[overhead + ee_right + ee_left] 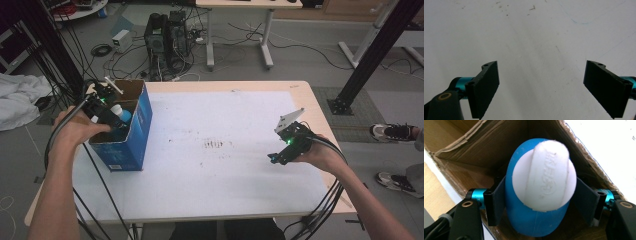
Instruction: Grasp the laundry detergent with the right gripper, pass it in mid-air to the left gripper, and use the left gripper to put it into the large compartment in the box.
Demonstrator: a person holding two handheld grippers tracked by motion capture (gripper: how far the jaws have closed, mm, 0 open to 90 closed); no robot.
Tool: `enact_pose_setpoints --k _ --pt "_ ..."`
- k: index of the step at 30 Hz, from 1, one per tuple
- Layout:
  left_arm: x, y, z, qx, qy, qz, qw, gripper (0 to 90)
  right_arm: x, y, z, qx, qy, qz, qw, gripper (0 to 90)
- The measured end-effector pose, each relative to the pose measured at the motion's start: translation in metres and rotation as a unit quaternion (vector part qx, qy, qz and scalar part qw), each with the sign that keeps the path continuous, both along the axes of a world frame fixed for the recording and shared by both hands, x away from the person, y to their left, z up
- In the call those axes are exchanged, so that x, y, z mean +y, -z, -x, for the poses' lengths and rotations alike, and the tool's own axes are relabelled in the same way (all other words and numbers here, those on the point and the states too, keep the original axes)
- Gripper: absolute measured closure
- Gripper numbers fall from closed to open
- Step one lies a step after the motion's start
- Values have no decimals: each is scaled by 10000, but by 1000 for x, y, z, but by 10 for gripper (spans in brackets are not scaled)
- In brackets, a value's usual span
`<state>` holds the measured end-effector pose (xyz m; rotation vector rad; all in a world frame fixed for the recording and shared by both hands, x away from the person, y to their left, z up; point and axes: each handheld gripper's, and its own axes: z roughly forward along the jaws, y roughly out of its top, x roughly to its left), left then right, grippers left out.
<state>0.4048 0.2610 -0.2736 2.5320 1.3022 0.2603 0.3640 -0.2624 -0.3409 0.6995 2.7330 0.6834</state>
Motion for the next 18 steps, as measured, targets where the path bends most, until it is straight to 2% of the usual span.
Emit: enact_pose_setpoints --k 3,7,8,9,12,18 --pt "1 -3 0 -6 24 -66 10000 320 0 1 -1 -51 -82 -5 10000 125" --pt "0 -7 2 -75 -20 -6 10000 320 1 1 -1 -56 -72 -5 10000 125" --pt "1 -9 2 -53 34 -65 10000 319 1 0 0 -1 -22 12 10000 125" --pt "1 -10 2 -76 -4 -24 10000 298 1 0 0 34 -5 15 10000 125" --pt "0 -14 3 -81 -16 12 10000 294 1 0 -2 -60 -116 16 9999 125" --pt "-2 -23 3 -153 51 -19 9999 294 1 0 -1 -49 -71 0 10000 124"
